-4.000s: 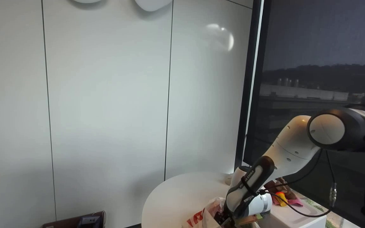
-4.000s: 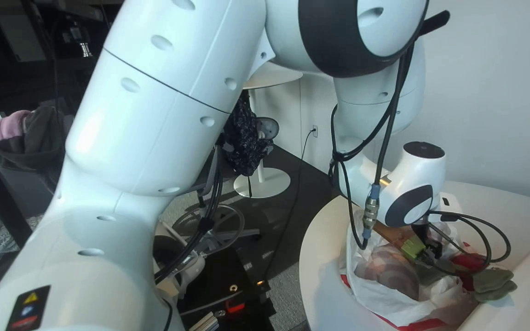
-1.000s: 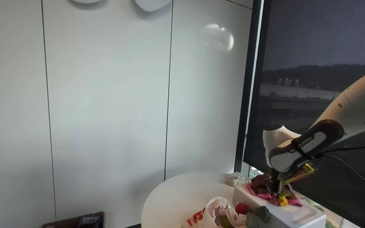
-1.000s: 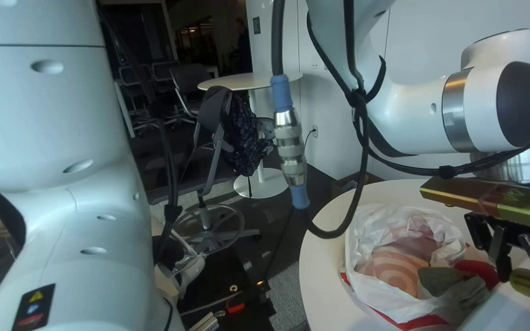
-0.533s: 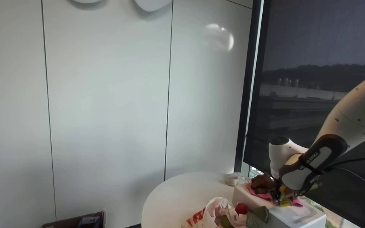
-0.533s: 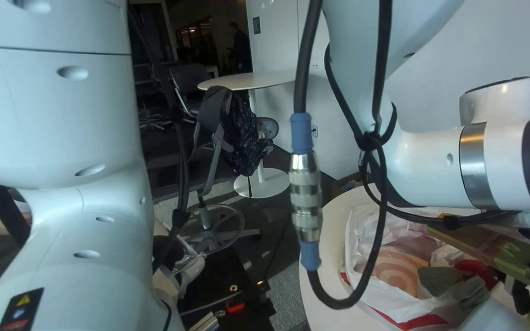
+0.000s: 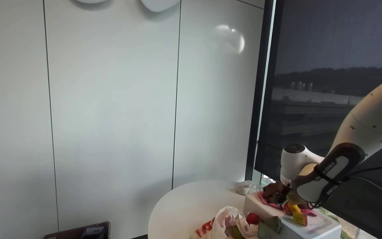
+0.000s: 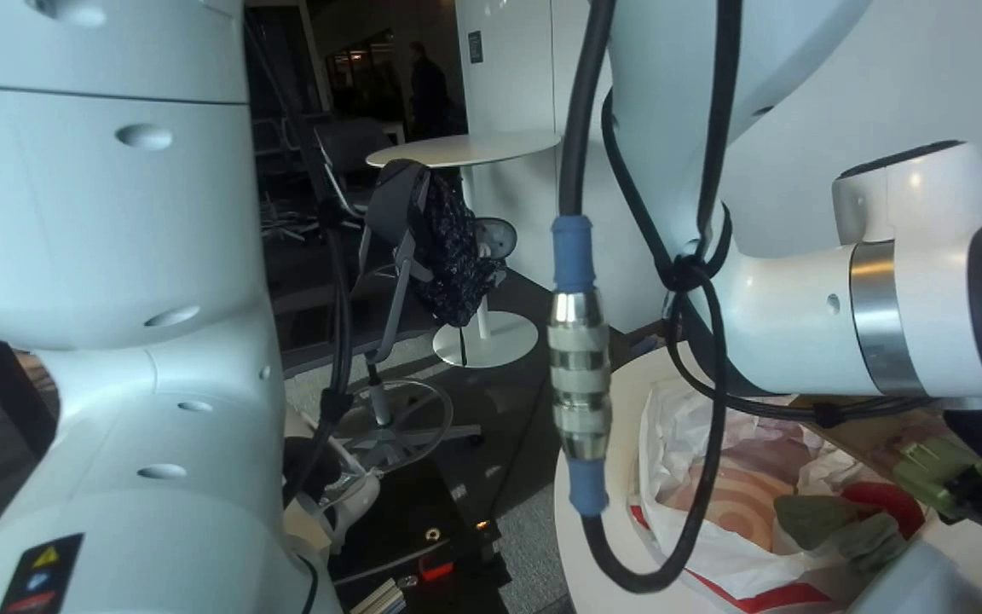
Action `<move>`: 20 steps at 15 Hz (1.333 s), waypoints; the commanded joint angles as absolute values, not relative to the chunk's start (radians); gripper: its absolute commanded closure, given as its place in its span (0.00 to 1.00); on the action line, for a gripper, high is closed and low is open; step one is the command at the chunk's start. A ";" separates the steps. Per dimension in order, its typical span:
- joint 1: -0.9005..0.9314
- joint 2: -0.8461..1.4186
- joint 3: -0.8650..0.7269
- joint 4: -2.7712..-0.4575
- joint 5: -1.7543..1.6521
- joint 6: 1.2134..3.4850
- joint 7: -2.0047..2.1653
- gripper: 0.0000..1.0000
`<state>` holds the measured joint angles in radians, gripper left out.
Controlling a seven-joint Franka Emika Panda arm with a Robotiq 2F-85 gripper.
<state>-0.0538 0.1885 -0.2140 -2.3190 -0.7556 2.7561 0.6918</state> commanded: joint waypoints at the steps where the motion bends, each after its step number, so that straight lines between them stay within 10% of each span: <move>1: -0.041 0.155 -0.182 -2.374 -0.720 2.801 0.697 0.00; 20: 0.054 0.347 -0.191 -2.283 -0.953 2.860 0.844 0.10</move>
